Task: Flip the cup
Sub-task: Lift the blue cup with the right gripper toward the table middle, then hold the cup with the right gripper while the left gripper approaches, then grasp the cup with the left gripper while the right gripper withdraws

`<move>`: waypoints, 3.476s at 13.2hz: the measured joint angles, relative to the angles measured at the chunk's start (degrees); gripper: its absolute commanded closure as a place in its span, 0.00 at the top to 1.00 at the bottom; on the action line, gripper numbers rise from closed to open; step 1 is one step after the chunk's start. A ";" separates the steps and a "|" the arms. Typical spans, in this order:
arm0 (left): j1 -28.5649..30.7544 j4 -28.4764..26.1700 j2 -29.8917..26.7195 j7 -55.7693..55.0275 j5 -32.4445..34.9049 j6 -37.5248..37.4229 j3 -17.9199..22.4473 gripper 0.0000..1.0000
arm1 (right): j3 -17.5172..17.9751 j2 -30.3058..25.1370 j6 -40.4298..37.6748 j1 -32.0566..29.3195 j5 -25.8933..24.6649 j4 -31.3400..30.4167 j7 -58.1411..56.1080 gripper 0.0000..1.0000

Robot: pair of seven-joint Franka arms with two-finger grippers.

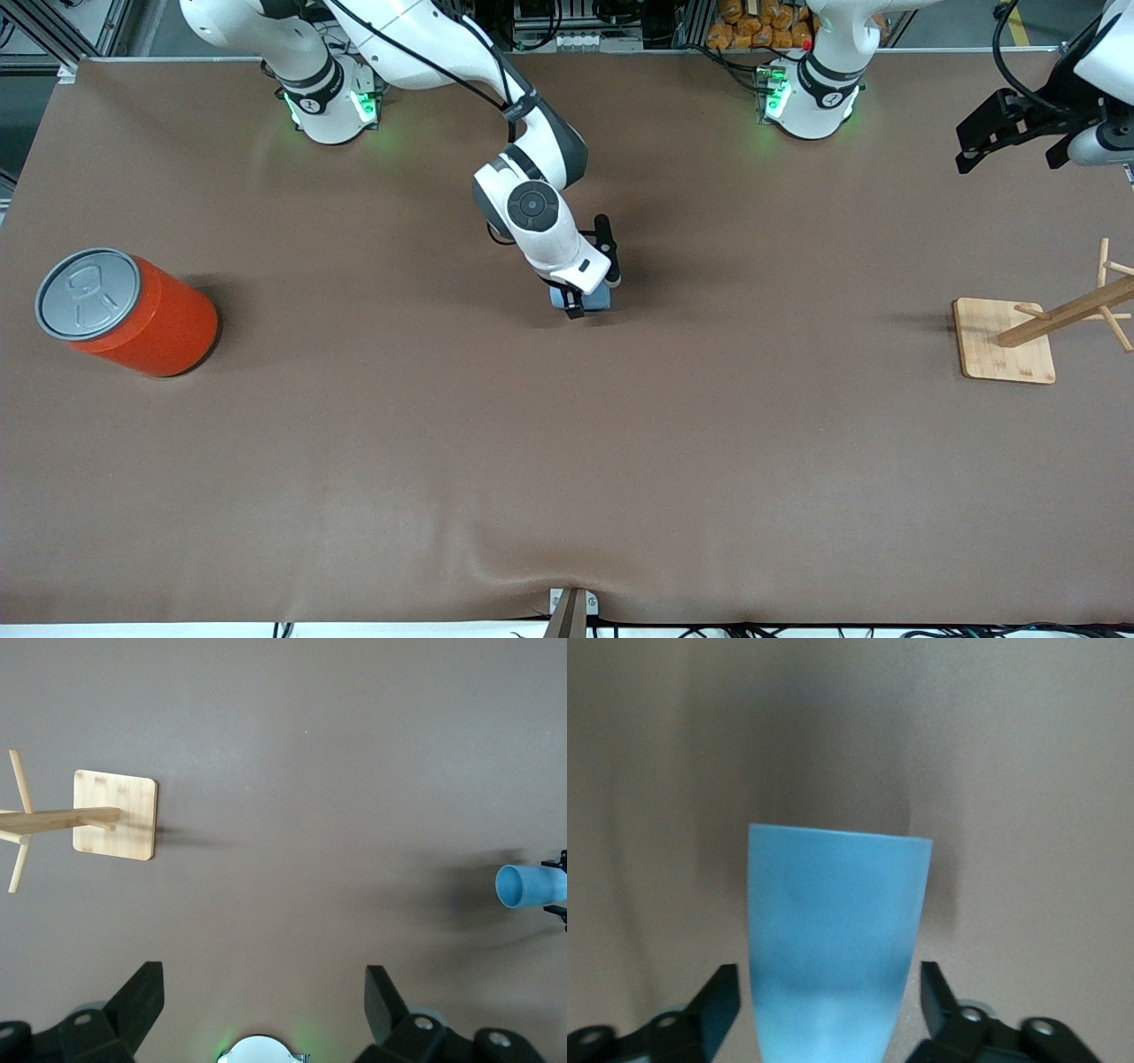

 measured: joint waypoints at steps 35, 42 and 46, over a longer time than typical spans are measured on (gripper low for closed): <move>-6.23 -46.52 24.43 32.00 -88.34 62.44 -18.18 0.89 | -3.35 -12.05 -10.52 -24.75 0.19 -3.98 27.78 1.00; -9.99 -44.57 30.63 43.62 -99.73 65.65 -18.20 0.79 | -3.73 -25.63 -30.30 -45.55 0.12 -5.76 28.49 1.00; -10.78 -42.45 33.46 45.59 -102.98 65.67 -18.20 0.73 | -4.92 -32.49 -36.53 -47.17 -4.88 -5.56 35.61 1.00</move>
